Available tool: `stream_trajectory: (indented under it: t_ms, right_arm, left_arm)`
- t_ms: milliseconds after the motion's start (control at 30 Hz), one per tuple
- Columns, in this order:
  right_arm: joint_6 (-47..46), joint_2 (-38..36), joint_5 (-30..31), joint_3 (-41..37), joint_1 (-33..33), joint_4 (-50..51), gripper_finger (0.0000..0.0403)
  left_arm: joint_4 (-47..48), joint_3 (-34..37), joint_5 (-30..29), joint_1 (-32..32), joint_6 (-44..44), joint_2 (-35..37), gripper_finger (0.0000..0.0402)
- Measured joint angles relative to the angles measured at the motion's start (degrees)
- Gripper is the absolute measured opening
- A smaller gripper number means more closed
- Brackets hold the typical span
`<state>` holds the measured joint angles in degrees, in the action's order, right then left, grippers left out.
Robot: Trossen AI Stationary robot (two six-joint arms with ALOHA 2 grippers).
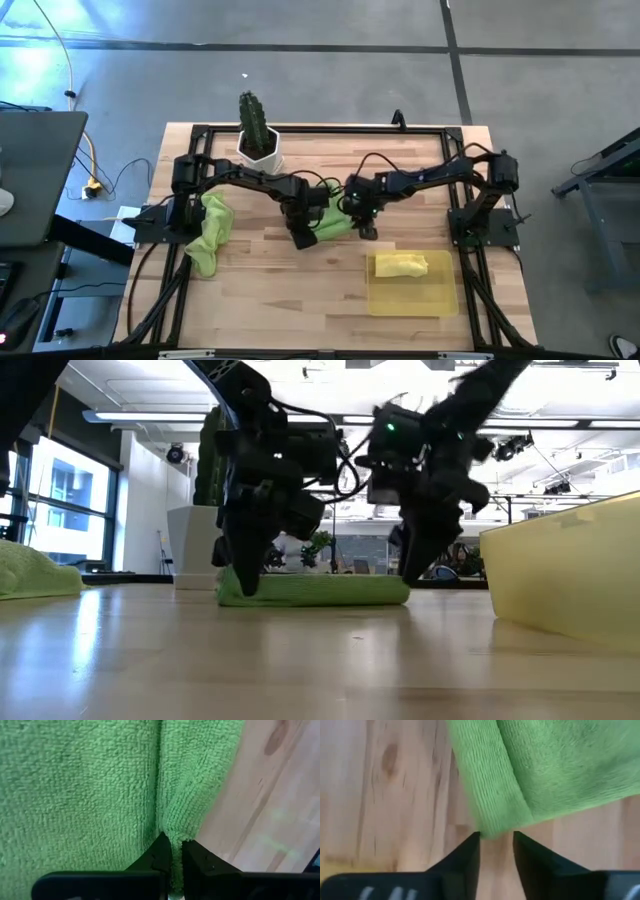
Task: Roll microfiber towels into tight, uniform cylinder then place into a basket
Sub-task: Roll the green towel
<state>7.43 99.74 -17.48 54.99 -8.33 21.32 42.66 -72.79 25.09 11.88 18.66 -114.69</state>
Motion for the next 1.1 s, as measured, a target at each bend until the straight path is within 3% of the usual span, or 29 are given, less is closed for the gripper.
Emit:
stream_trajectory:
  t_ms: [167,400,567,767,1100]
  right_arm:
    - [12.22,0.00,1.17,5.69,2.25,9.15,0.0137]
    - [24.09,-0.09,3.16,1.08,9.42,-2.81,0.0123]
    - [24.60,-0.10,9.49,-1.39,12.92,-11.01,0.0098]
    - [26.08,-0.11,10.33,-1.52,11.99,-12.43,0.0089]
    - [24.37,1.54,10.23,-1.53,9.55,-12.57,0.0121]
  left_arm:
    - [-0.99,3.34,1.74,0.72,0.04,0.45,0.0012]
    - [-5.17,7.32,6.74,2.22,0.35,0.59,0.0012]
    - [-6.59,7.42,7.63,2.97,0.32,0.33,0.0012]
    - [-6.54,7.45,7.73,3.50,0.69,0.28,0.0012]
    - [-6.60,7.45,7.58,3.50,1.61,0.28,0.0012]
